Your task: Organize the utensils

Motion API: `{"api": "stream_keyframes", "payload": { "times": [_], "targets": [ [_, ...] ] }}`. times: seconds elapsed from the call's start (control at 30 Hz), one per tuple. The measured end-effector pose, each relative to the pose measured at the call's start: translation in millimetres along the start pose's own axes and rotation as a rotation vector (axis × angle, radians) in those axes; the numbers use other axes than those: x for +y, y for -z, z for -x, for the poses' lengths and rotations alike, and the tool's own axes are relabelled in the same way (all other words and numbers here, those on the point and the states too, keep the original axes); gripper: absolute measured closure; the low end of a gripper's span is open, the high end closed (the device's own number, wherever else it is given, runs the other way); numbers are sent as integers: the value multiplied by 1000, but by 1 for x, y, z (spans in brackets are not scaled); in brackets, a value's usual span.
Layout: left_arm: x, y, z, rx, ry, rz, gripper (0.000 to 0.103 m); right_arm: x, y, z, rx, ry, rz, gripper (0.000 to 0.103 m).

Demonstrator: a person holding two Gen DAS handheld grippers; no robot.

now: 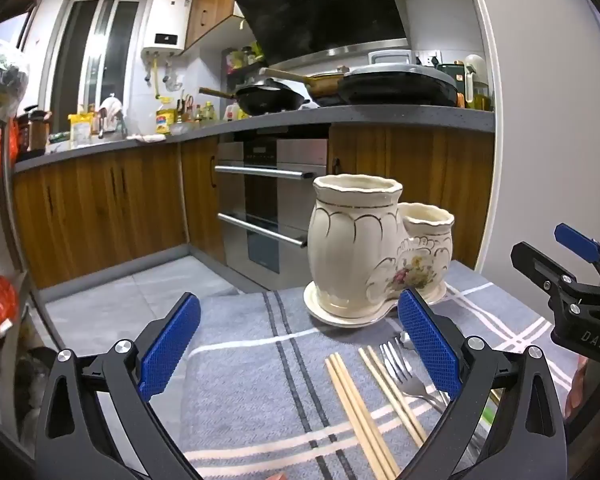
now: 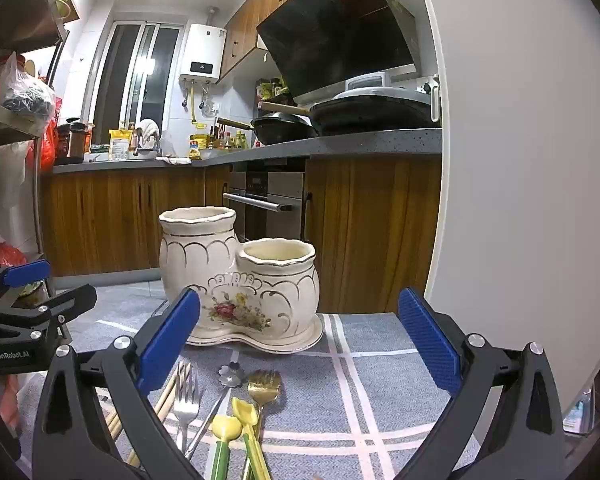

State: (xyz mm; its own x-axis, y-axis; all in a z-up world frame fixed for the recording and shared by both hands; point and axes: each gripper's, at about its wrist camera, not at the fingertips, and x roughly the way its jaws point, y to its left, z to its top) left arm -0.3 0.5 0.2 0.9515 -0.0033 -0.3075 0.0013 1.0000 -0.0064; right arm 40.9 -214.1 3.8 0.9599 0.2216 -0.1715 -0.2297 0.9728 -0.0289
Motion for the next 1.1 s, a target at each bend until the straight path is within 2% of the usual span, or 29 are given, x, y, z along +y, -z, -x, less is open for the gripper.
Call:
{"api": "stream_keyframes", "payload": {
  "times": [1.1],
  "targets": [
    [0, 0, 0, -4, -3, -8, 5, 0, -1, 1, -3, 1, 0, 5]
  ]
}}
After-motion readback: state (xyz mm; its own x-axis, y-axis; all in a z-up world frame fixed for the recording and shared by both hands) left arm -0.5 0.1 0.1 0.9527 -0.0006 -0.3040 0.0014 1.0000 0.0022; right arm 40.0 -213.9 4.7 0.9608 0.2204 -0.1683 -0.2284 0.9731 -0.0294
